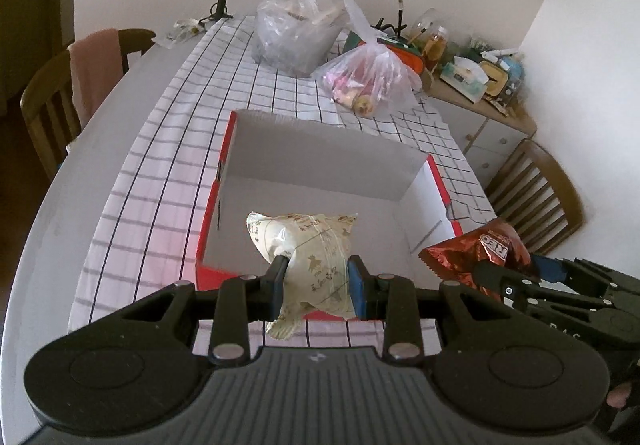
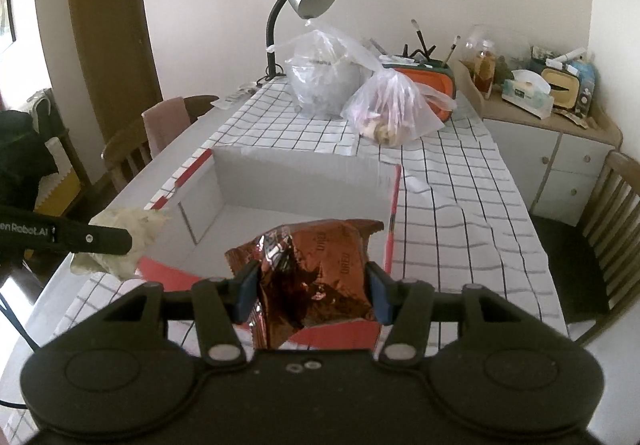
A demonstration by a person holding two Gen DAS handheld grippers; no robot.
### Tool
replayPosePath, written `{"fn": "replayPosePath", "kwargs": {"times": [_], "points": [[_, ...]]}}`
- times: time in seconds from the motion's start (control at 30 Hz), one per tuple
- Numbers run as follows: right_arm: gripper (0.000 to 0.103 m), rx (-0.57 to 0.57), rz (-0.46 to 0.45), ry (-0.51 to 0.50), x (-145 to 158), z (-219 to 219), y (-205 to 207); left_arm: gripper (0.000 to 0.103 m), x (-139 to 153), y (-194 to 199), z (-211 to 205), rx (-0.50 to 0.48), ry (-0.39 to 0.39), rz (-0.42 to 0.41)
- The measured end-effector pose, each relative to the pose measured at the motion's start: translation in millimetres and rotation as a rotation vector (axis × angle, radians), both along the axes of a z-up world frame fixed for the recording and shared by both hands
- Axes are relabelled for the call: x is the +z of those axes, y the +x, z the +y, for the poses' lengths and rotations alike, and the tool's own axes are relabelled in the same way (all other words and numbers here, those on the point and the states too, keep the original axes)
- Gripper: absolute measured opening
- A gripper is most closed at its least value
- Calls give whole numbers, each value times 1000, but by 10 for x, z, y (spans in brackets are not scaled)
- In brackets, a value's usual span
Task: Organize snacks
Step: 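Carry both bags over the red box and open both tools to drop them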
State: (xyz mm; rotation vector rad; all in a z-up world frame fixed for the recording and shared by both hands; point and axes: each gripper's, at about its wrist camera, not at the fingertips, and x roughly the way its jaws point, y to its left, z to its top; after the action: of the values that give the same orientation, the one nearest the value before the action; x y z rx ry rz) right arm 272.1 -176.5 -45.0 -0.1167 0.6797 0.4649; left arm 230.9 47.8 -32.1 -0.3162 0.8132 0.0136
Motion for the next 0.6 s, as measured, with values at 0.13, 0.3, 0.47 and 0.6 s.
{"fn": "replayPosePath", "kwargs": {"times": [0.13, 0.3, 0.47, 0.6], "points": [[54, 4, 15, -20, -43, 101, 215, 31, -47, 246, -8, -7, 11, 25], [55, 20, 60, -44, -142, 231, 472, 31, -162, 539, 19, -9, 40, 71], [55, 42, 112, -88, -323, 362, 678, 32, -365, 773, 36, -14, 61, 134], [55, 68, 137, -127, -468, 491, 775, 32, -527, 925, 19, -24, 80, 186]]}}
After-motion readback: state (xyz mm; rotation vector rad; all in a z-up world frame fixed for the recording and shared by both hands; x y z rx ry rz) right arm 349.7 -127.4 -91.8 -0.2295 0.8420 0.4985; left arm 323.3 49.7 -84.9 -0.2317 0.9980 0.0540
